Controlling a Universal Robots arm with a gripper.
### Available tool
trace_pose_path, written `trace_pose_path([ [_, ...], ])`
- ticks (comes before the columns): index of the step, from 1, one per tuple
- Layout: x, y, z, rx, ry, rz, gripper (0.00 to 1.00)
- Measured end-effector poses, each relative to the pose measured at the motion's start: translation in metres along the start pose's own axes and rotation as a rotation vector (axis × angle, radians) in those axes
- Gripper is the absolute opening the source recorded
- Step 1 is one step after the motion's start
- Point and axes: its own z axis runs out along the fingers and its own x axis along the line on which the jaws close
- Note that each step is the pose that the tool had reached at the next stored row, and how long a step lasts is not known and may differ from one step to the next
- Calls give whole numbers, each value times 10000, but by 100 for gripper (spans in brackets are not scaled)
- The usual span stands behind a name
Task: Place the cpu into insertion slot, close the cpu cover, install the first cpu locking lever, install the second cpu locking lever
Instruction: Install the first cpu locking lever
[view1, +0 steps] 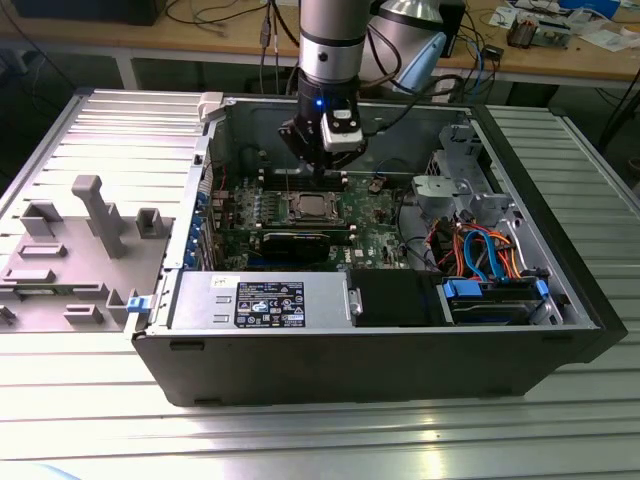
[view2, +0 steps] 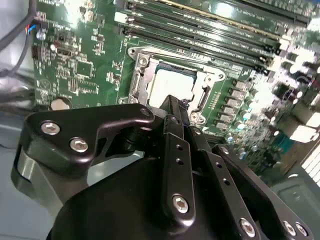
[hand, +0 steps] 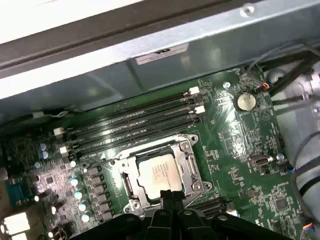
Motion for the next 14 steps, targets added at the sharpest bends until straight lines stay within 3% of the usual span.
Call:
trace_pose_path([
  [1,0,0,0,-4,-8,-695,11],
  [3,0,0,0,-6,-11,-1011,11],
  [6,0,0,0,-10,-22,-2003,11],
  [10,0,0,0,-14,-30,-2652,11],
  [14,0,0,0,-15,-30,-2670,11],
])
